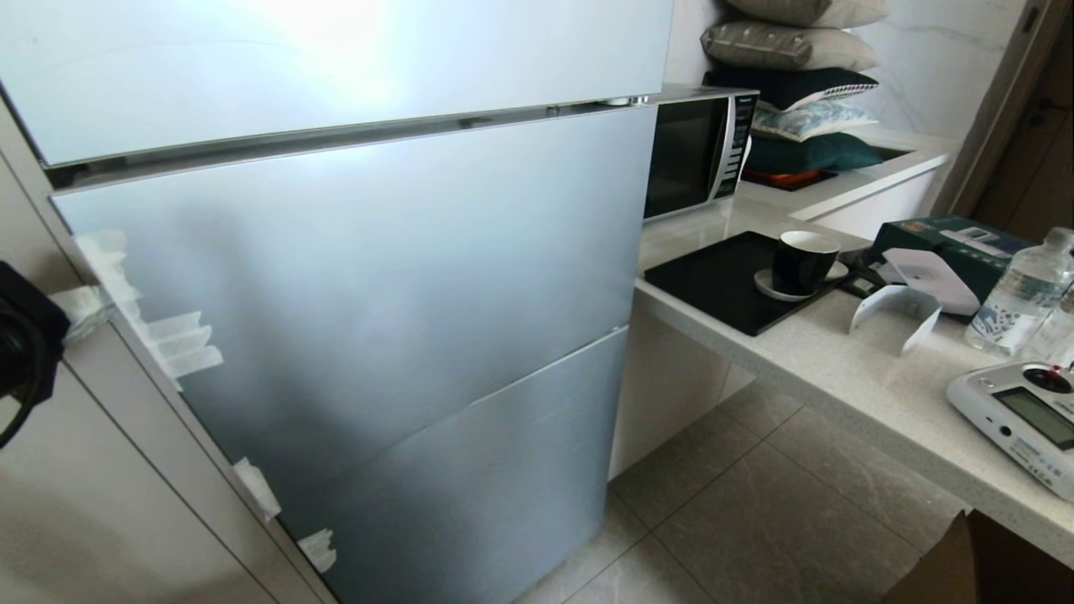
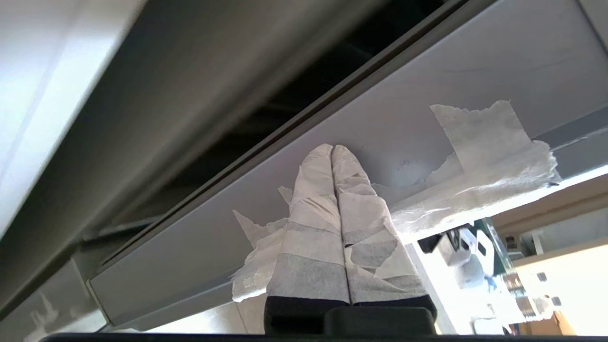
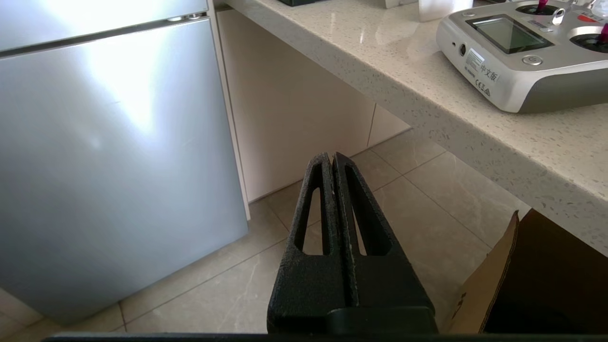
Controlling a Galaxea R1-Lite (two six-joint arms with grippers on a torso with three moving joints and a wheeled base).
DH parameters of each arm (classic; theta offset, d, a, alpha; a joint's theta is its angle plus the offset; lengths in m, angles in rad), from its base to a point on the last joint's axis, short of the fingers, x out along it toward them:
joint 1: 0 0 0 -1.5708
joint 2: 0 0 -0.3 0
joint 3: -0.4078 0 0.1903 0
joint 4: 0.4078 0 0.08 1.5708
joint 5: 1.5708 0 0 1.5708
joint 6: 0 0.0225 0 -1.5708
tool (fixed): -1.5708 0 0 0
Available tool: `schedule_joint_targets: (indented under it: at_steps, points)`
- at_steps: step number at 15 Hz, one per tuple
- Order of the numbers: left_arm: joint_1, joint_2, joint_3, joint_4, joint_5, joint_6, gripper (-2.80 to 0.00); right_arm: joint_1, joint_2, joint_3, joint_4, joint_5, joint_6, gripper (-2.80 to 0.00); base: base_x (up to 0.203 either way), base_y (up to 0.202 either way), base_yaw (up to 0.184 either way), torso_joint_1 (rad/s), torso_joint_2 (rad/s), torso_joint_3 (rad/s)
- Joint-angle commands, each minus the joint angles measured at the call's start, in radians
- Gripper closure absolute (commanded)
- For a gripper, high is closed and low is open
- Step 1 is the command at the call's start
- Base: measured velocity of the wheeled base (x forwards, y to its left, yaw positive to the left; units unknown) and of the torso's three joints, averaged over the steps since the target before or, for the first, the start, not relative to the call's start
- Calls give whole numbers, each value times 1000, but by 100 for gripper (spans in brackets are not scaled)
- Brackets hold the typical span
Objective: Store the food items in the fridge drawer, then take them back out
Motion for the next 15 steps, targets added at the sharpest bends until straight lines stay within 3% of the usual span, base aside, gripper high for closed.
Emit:
schedule_joint_targets:
  at_steps: [1,9,15]
  points:
    - [1,-58,32,-3,0,-4,0,0,0,0,0,0,0,0,0,0,0,0,0,0]
    - [-30,-322,212,32,1,-1,0,0,0,0,0,1,0,0,0,0,0,0,0,0]
    - [-147,-603,222,304,0,2,0,0,0,0,0,0,0,0,0,0,0,0,0,0]
